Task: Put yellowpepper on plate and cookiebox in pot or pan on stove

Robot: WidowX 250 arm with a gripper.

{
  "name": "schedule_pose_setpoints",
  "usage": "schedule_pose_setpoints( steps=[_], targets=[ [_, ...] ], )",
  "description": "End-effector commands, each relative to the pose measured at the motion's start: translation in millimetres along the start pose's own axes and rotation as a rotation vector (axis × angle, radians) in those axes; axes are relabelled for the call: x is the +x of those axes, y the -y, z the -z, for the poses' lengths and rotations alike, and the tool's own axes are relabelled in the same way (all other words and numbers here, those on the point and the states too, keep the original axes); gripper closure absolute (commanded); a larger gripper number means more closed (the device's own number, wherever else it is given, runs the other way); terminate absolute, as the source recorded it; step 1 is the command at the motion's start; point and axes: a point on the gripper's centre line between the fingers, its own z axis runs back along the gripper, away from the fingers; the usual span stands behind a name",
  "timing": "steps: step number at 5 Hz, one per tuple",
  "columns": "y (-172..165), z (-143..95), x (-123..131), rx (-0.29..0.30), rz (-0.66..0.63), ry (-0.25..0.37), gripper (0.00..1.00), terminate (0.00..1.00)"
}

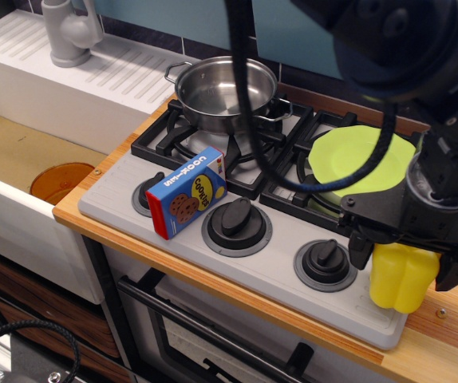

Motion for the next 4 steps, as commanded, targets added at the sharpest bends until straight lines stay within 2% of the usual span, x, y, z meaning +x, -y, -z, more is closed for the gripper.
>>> schedule_pose_setpoints(
  steps=[1,2,4],
  targets=[
    [8.6,1.6,3.1,-0.003,-0.032,0.013,1.0,0.0],
    [9.0,-2.5,2.6,0.002,-0.033,0.003,1.0,0.0],
    [9.9,-41.6,10.5,0.049,-0.034,-0.05,1.0,0.0]
  ],
)
